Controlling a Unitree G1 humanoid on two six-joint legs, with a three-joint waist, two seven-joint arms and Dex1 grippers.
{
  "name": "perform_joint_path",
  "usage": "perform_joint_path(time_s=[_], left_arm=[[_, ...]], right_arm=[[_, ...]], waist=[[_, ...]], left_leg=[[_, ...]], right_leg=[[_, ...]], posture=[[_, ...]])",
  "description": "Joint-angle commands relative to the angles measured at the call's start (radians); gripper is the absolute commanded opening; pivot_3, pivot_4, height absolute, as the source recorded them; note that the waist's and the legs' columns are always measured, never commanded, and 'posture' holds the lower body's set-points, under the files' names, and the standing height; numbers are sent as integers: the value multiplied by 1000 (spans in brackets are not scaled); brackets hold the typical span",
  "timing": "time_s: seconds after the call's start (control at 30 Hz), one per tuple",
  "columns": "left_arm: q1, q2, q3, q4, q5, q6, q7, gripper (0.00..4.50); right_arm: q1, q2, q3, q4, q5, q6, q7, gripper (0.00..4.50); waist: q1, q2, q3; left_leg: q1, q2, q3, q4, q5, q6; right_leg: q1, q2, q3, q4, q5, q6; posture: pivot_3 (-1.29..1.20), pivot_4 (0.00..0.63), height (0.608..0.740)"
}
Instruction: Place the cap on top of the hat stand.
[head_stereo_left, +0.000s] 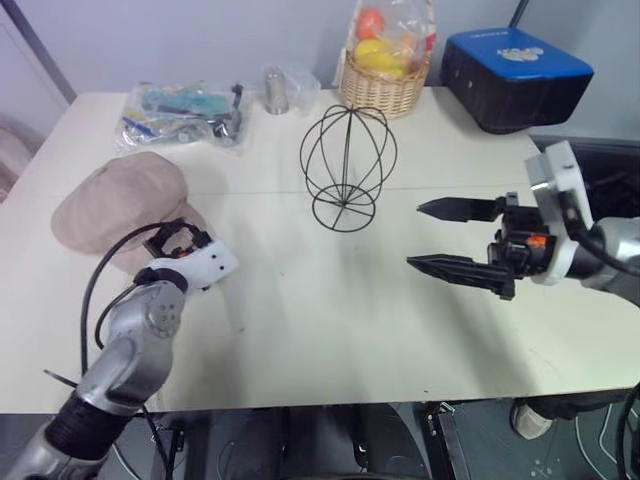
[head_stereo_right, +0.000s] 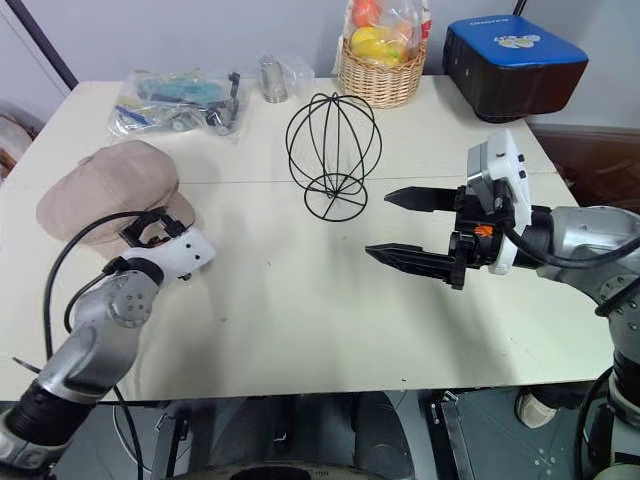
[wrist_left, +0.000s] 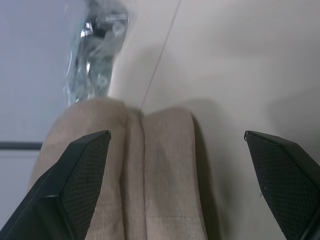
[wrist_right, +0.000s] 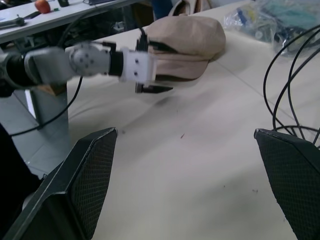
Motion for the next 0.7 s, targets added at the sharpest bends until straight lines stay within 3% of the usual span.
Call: perform_joint_path(time_s=[0.03,0.43,0.63,0.7], left_arm=[[-14,-7,11,42,88,14,39,4500],[-111,-115,78,395,65,-86,179,4500],[-126,-121,101,448,59,-116,204,4500],[-126,-119,107,446,54,-130,203,3694]], right_arm=[[8,-18,-63,-45,67,7,-56,4476],[-41,-81,-85,-77,301,4,-176,4476],[-51,-93,-63,-66,317,-12,-210,4476],[-47,-96,-57,-64,306,-16,-212,4500]], waist=[[1,0,0],[20,0,-2],[18,1,-2],[17,1,-2]], left_leg=[[0,0,0,1,0,0],[1,1,-1,5,0,0],[4,2,0,4,0,0],[5,2,0,4,0,0]], right_leg=[[0,0,0,0,0,0],[4,0,0,1,0,1],[5,0,0,1,1,1],[5,0,0,1,1,1]], posture=[[0,150,740],[0,150,740],[0,150,740],[0,150,740]])
